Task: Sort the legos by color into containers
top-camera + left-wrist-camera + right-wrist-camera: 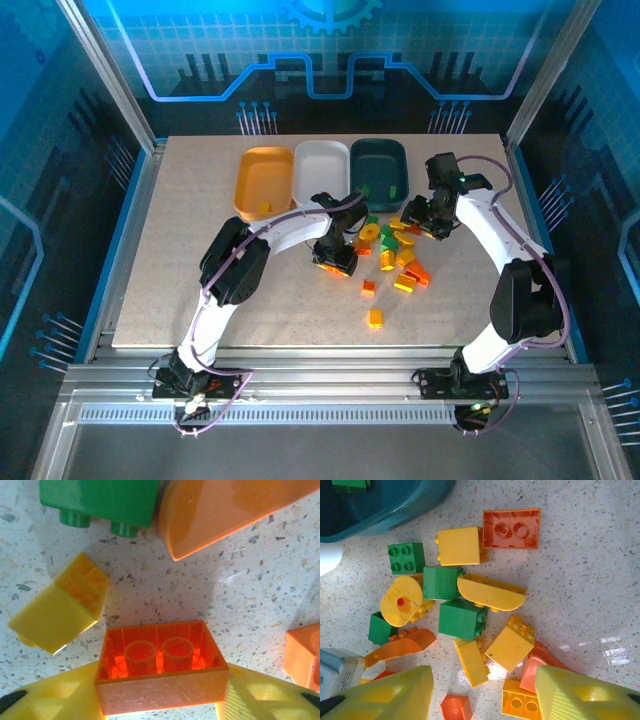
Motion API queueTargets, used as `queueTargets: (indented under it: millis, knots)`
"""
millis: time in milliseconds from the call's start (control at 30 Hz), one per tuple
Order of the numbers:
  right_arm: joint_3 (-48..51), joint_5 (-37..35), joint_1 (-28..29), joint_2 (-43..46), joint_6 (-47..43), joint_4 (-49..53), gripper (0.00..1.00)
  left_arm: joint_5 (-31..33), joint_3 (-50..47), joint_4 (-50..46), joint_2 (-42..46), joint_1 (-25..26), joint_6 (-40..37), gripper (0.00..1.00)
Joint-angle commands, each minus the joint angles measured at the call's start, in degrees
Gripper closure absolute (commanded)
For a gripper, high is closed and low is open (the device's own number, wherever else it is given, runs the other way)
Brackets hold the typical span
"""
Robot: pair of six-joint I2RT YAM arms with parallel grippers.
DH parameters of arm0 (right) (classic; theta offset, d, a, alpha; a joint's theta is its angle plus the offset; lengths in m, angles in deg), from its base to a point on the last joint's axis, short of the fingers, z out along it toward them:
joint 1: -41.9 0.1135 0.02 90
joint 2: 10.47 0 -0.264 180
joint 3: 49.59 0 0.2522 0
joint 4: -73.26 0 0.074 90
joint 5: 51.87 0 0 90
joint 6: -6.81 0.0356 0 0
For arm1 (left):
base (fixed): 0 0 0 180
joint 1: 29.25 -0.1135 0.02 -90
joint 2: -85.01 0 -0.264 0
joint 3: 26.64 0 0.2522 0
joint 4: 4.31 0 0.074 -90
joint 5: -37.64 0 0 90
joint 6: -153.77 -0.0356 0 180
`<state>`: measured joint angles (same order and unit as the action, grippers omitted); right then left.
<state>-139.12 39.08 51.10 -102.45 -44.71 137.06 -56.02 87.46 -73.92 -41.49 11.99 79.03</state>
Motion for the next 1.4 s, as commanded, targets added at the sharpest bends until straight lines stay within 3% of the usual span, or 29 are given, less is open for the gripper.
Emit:
queueTargets:
  millis: [0, 367, 500, 733, 833, 1100, 1200, 1267, 1367]
  knots:
    - [0.45, 1.25, -1.16, 0.23, -1.12, -0.03, 0.43, 0.89, 1.19, 0.28, -1.39, 0.31, 0.64, 0.53]
    - [-0.05, 1.94, -2.49, 0.27, -1.65, 0.16, 0.43, -0.50, 5.54, -5.55, 6.02, 0.26, -0.69, 0.63]
    - [-1.40, 2.28, -2.94, -0.68, -1.74, 0.32, 0.43, -4.51, 11.75, -6.26, 7.96, -3.38, 0.17, 0.62]
    - [-2.87, 3.17, -3.21, -2.58, -1.44, -0.03, 0.43, -10.28, 29.29, -8.47, -4.16, -15.54, 5.28, 0.64]
    - [-3.46, 3.35, -3.21, -2.76, -1.54, 0.44, 0.43, -12.60, 30.89, -6.05, -7.32, -19.55, 7.69, 0.63]
    - [-5.31, 3.00, -3.24, -1.88, -3.14, 3.88, 0.44, -13.21, 34.92, 0.40, -12.11, -21.63, 10.23, 0.58]
    - [-5.17, 3.80, -3.24, -1.88, -2.81, 4.18, 0.43, -14.09, 38.05, -0.09, -14.65, -21.63, 11.28, 0.50]
    - [-4.92, 3.97, -3.09, -1.88, -2.71, 4.19, 0.43, -13.92, 38.42, -0.20, -14.74, -21.63, 11.59, 0.25]
    - [-4.26, 3.75, -2.60, -1.52, -2.71, 4.45, 0.42, -16.35, 38.18, 1.23, -12.48, -21.38, 11.66, 0.07]
